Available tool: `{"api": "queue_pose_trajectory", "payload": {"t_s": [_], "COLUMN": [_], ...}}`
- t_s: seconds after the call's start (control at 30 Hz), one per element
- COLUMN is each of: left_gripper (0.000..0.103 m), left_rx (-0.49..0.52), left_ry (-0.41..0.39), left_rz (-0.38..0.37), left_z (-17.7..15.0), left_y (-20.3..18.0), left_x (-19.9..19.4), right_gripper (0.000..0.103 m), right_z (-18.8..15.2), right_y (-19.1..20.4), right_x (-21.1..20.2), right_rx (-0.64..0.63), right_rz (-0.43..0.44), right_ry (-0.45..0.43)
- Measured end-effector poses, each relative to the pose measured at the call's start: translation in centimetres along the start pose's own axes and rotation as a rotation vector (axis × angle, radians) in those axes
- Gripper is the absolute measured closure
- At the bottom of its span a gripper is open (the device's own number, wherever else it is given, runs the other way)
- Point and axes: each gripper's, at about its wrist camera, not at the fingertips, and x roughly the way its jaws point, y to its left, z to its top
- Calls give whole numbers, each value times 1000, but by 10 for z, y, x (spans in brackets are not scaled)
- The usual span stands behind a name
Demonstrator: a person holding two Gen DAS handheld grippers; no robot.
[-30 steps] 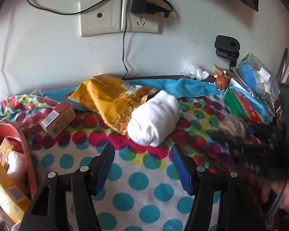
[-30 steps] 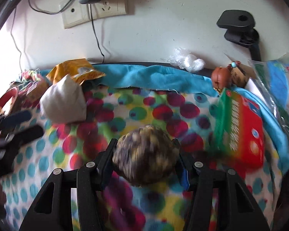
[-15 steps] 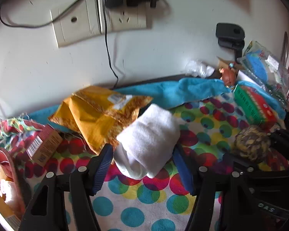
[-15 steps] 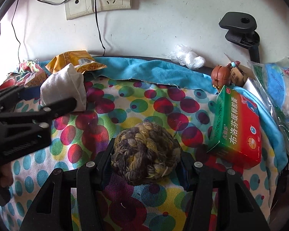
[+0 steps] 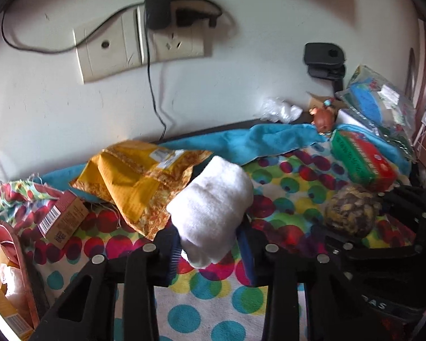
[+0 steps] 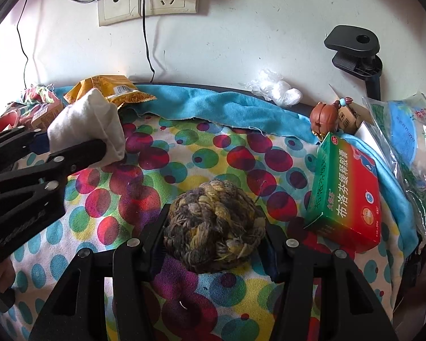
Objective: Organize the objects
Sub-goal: 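Drop the white sock into the tray with the left gripper while the right holds the yarn ball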
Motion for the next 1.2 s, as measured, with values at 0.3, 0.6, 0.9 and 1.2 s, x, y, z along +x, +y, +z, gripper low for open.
{"api": "queue_pose_trajectory", "payload": {"t_s": [0.3, 0.6, 0.9, 1.2], "left_gripper": [68, 69, 69, 69], "left_rx": [10, -13, -85, -90], "left_ry": [-19, -10, -56, -60], "left_rz": [42, 96, 120, 138], "left_z": [-9, -24, -27, -30], "left_y": [-5, -5, 9, 13], "left_x": [-15, -30, -42, -49], "right_gripper": [51, 52, 51, 52], "right_z": [0, 1, 0, 1], "right_y": [1, 6, 4, 8], "right_x": [-1, -2, -1, -3], "right_rx": [-5, -15, -17, -34], "right_rz": [-6, -17, -19, -39], "right_ry": [-1, -3, -4, -8]}}
